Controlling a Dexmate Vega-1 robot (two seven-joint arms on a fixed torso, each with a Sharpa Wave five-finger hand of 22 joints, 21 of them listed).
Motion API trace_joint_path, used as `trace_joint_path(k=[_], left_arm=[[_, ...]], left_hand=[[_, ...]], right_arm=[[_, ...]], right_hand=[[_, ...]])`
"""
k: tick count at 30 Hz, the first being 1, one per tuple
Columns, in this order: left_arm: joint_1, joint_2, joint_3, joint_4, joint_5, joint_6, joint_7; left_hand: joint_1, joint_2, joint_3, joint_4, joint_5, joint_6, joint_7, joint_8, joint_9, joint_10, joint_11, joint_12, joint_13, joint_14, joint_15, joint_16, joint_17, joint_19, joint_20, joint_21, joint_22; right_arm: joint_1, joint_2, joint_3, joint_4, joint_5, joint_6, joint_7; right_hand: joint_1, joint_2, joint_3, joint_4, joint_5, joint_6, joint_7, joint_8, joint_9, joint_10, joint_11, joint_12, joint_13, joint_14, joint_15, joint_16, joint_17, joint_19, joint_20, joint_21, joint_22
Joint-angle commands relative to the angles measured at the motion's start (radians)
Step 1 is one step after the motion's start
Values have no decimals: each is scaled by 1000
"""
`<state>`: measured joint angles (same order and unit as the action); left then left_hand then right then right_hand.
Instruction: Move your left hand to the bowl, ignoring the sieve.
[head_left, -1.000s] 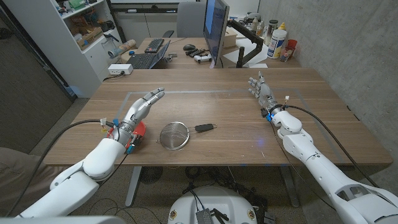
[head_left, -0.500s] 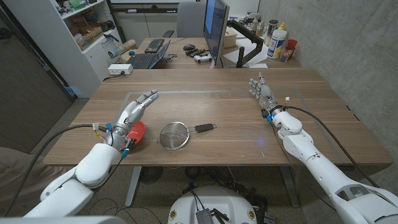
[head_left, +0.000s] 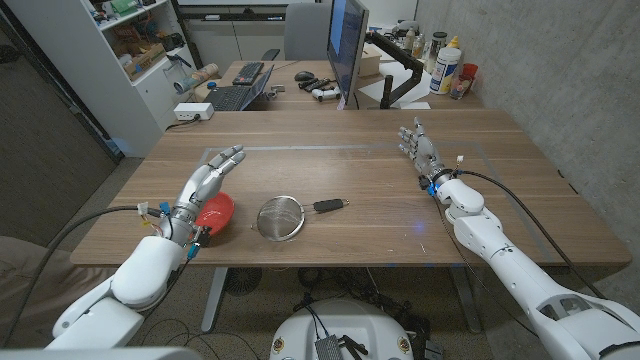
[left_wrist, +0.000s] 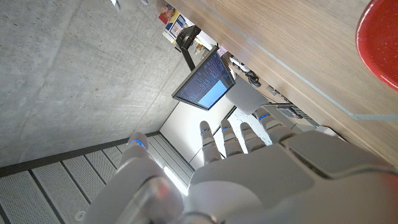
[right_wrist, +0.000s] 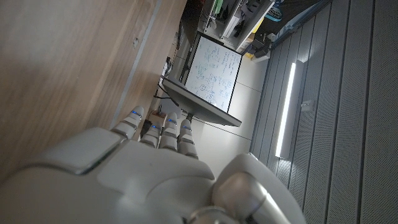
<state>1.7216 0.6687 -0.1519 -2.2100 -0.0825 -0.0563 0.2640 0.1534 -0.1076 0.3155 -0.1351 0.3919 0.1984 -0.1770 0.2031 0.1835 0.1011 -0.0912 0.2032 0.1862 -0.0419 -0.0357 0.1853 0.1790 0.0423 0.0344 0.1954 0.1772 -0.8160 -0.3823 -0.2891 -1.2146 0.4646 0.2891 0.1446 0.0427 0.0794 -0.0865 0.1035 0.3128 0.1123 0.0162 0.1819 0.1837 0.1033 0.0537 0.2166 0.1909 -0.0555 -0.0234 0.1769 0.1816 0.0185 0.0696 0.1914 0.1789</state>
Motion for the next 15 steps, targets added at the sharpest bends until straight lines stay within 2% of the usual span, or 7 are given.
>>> trace_joint_path(k=[1, 7, 11, 15], left_arm=[[66, -63, -53, -49, 70, 31, 13], [103, -77, -85, -93, 117, 95, -5], [130, -80, -111, -133, 163, 159, -21], [143, -100, -130, -151, 182, 179, -35]], left_hand=[[1, -7, -5, 0, 2, 9, 3, -1, 4, 1, -3, -1, 3, -10, -31, 2, 2, 5, 4, -1, 2], [1, -7, -6, 1, 2, 8, 2, -2, 4, 1, -3, 0, 3, -9, -26, 3, 2, 5, 8, -1, 2], [1, -7, -7, 1, 3, 3, 5, -5, 4, -1, 0, -1, 3, -14, -40, 1, 1, 4, -20, -1, 1], [0, -7, -8, 1, 3, -1, 6, -7, 4, -2, 1, -2, 3, -16, -42, 0, 1, 3, -21, -1, 1]], right_arm=[[-1, 3, 8, 2, 10, 11, 7], [-4, 5, 14, 6, 10, 34, 9], [-8, 2, 16, -3, 8, 41, 4], [-9, 0, 18, -6, 8, 48, 2]], right_hand=[[0, 20, -1, 7, 1, -2, 0, 7, 3, 1, -3, 1, 1, -7, 1, 5, -1, -6, 1, 2, 2], [0, 20, -1, 7, 1, -2, 1, 7, 2, 1, -2, 1, 1, -7, 1, 5, -1, -6, 1, 2, 2], [0, 21, -1, 7, 1, -1, 0, 8, 2, 2, -1, 2, 1, -6, 1, 6, -1, -6, 0, 3, 2], [1, 21, -1, 7, 1, 0, -1, 8, 2, 5, -2, 3, 1, -6, 2, 6, -1, -6, 0, 3, 2]])
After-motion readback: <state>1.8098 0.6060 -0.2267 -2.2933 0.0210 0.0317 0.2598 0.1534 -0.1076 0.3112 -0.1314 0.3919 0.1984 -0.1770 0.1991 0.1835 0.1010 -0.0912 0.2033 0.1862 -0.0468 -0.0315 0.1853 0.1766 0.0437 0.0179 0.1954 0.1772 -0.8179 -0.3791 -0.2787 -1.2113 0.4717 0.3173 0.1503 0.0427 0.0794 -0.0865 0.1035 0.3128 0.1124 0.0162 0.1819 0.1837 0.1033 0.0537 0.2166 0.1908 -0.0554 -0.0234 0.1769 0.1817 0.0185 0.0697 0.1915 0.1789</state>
